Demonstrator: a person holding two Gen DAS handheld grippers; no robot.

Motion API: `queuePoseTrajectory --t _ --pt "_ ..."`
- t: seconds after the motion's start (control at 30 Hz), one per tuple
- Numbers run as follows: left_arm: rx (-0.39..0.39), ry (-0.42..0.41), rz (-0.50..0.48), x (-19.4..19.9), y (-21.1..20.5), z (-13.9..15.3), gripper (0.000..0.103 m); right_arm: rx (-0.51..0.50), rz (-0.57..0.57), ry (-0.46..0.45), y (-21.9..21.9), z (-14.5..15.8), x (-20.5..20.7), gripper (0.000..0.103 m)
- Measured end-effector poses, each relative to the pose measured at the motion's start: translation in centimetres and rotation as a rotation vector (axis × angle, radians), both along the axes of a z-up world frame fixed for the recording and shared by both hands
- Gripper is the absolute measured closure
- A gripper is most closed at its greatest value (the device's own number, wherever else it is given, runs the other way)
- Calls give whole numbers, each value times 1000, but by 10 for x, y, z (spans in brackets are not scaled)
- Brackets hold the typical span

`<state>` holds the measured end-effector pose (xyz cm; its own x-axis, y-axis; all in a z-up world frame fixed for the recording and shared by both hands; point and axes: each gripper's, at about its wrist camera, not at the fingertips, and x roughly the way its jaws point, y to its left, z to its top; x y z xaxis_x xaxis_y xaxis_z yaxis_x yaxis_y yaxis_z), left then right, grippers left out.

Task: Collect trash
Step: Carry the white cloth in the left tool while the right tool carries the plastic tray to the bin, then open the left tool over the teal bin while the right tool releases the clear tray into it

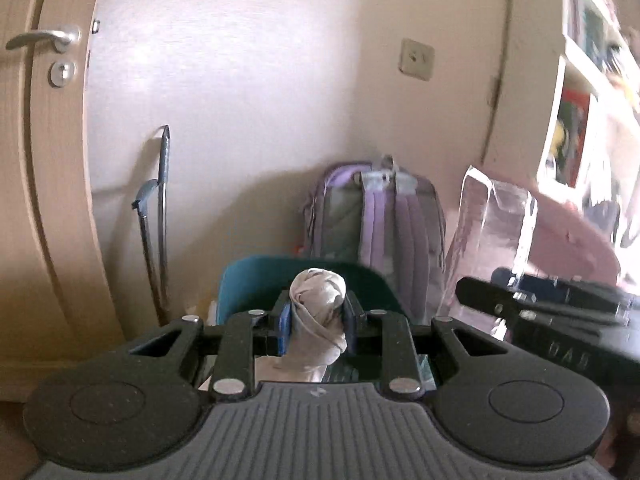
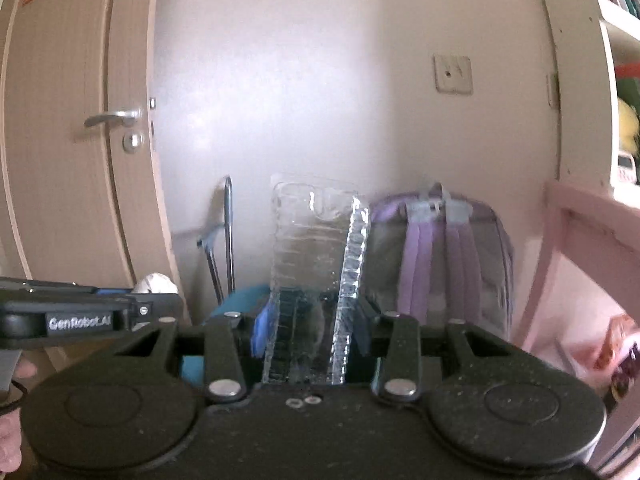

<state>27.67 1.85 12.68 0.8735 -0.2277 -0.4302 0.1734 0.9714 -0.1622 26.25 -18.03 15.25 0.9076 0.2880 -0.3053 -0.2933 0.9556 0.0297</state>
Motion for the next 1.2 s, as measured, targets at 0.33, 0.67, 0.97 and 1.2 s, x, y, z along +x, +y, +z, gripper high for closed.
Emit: queuePoseTrajectory --t 0.33,0.67,0.97,1.2 --pt "-18 38 34 81 -13 -11 78 -40 -7 73 8 -35 66 63" --pt "47 162 17 141 -34 -70 78 -113 40 190 13 -80 104 62" --pt "98 334 30 164 -38 -114 78 -169 69 277 13 -94 112 57" --pt "123 344 27 160 -45 -113 65 -201 91 265 13 -93 103 50"
